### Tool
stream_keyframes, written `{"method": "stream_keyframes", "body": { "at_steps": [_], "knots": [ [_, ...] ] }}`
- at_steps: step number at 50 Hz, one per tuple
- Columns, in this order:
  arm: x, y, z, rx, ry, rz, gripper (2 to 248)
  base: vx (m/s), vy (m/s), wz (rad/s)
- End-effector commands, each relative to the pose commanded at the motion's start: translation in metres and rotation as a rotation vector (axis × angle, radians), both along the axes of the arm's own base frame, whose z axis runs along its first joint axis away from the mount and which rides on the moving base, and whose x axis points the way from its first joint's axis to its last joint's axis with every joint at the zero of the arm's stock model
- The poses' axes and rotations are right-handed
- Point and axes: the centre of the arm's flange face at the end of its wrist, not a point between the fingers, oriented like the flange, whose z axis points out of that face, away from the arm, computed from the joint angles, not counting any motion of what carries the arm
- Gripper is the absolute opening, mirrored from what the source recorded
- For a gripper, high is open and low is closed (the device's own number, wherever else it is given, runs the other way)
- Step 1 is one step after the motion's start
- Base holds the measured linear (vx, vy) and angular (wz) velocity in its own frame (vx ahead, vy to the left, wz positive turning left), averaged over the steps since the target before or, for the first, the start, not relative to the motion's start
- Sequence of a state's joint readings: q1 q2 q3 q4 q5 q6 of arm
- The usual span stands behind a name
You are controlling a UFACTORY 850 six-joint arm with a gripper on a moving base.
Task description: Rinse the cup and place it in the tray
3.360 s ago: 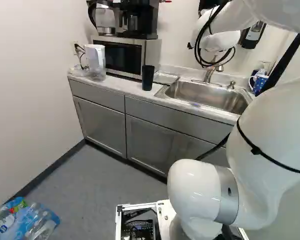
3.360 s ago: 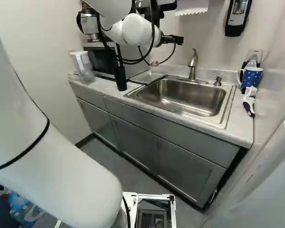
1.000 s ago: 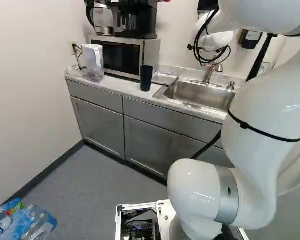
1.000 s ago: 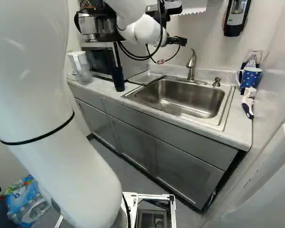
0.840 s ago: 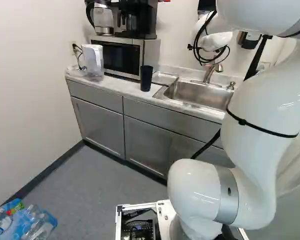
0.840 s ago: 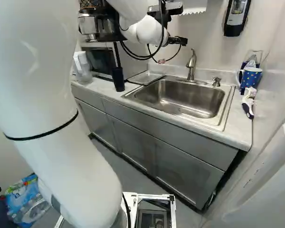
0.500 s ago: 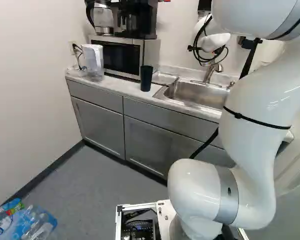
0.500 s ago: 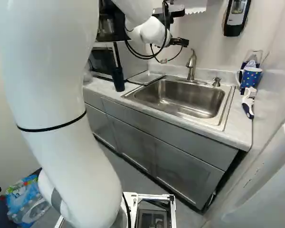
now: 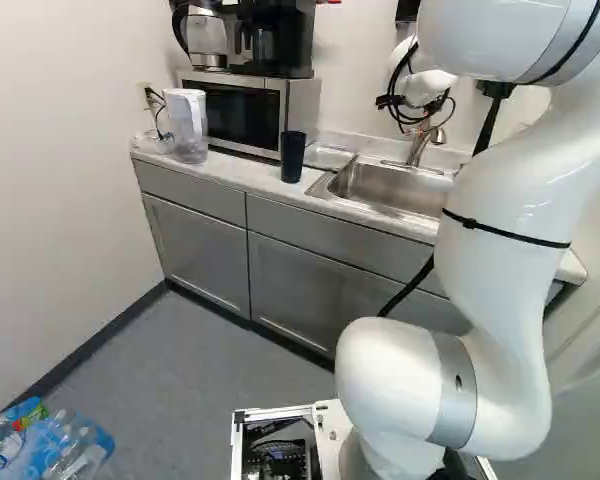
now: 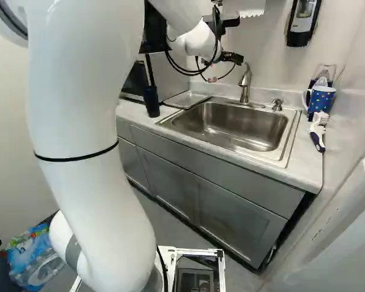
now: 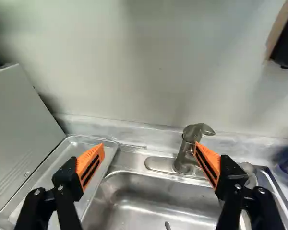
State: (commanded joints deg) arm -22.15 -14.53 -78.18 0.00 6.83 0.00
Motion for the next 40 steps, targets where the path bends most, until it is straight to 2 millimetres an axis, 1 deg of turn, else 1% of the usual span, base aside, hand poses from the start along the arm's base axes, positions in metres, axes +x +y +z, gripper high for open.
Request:
{"method": "stream_keyframes", "body": {
  "at_steps": [20,40],
  "knots": [
    [0.014,-0.012,-0.008,0.027,0.066,-0.01,247,0.0,0.0,0.0],
    [0.028,-0.027,-0.01,0.024,0.058,-0.022,247,0.0,0.0,0.0]
  ]
}}
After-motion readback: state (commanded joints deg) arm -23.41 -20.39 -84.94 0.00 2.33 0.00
